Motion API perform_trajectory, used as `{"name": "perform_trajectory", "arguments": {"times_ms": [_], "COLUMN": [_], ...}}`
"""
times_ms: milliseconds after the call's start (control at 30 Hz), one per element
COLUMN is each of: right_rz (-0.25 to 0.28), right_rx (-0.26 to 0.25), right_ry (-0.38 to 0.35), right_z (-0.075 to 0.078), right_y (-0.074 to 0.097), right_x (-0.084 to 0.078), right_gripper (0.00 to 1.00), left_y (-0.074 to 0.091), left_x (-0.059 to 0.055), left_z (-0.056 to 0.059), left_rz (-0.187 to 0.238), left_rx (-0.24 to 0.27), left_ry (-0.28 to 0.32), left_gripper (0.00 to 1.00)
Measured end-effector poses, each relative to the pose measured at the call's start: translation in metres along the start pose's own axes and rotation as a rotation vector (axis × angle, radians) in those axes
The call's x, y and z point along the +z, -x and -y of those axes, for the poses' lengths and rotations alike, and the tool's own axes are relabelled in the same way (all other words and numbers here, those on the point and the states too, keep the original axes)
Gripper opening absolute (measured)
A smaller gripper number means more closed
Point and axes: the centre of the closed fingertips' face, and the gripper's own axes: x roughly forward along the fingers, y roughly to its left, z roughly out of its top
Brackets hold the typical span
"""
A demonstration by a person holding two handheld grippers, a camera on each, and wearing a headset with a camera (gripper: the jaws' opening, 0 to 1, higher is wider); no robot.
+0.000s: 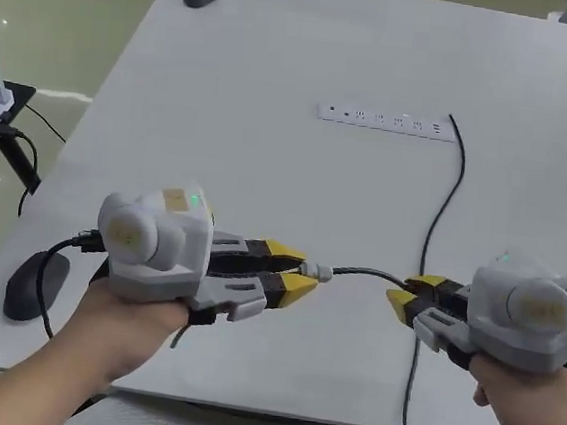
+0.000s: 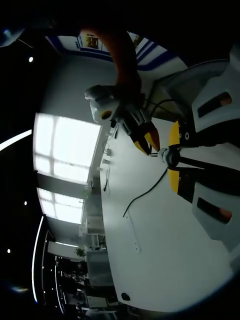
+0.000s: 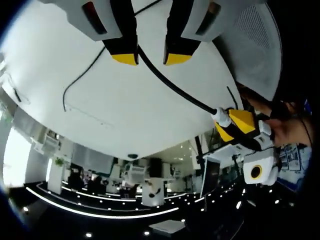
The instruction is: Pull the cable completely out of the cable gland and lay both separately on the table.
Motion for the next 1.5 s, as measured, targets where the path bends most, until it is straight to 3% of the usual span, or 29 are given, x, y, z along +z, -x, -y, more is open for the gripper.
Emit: {"name": "perform_trajectory", "arguments": {"times_ms": [100, 167, 233, 300, 400, 700, 867, 933, 1267, 1500], "right_rz": [0.043, 0.054, 0.053, 0.065, 0.047, 0.025, 0.026, 0.022, 0.022, 0.012], "right_rx": [0.044, 0.069, 0.084, 0.076, 0.082, 0.097, 0.1, 0.104, 0.133, 0.098], "right_ry": [0.254, 0.38, 0.435, 0.489, 0.526, 0.582, 0.579, 0.537, 0.369, 0.238], "right_z": [-0.023, -0.04, -0.053, -0.059, -0.061, -0.06, -0.059, -0.058, -0.054, -0.033], "right_y": [0.01, 0.013, 0.013, 0.01, 0.005, -0.002, -0.005, -0.005, -0.005, -0.003], "right_x": [0.027, 0.04, 0.047, 0.053, 0.05, 0.046, 0.045, 0.044, 0.035, 0.027], "right_gripper": [0.23, 0.23, 0.21, 0.2, 0.15, 0.08, 0.04, 0.04, 0.03, 0.03], "left_y": [-0.001, -0.001, -0.002, -0.003, -0.004, -0.008, -0.009, -0.009, -0.013, -0.013], "left_x": [0.002, 0.002, 0.002, 0.003, 0.003, 0.001, -0.001, -0.001, -0.002, 0.002], "left_z": [0.003, 0.005, 0.005, 0.006, 0.006, 0.005, 0.005, 0.006, 0.009, 0.006], "left_rz": [-0.003, -0.004, -0.009, -0.012, -0.014, -0.03, -0.036, -0.034, -0.039, -0.039], "left_rx": [-0.014, -0.022, -0.026, -0.03, -0.035, -0.038, -0.034, -0.033, -0.038, -0.035], "left_ry": [-0.001, -0.003, -0.001, -0.004, -0.003, -0.006, -0.006, 0.013, -0.009, -0.025], "left_gripper": [0.14, 0.15, 0.15, 0.15, 0.15, 0.15, 0.15, 0.15, 0.14, 0.14]}}
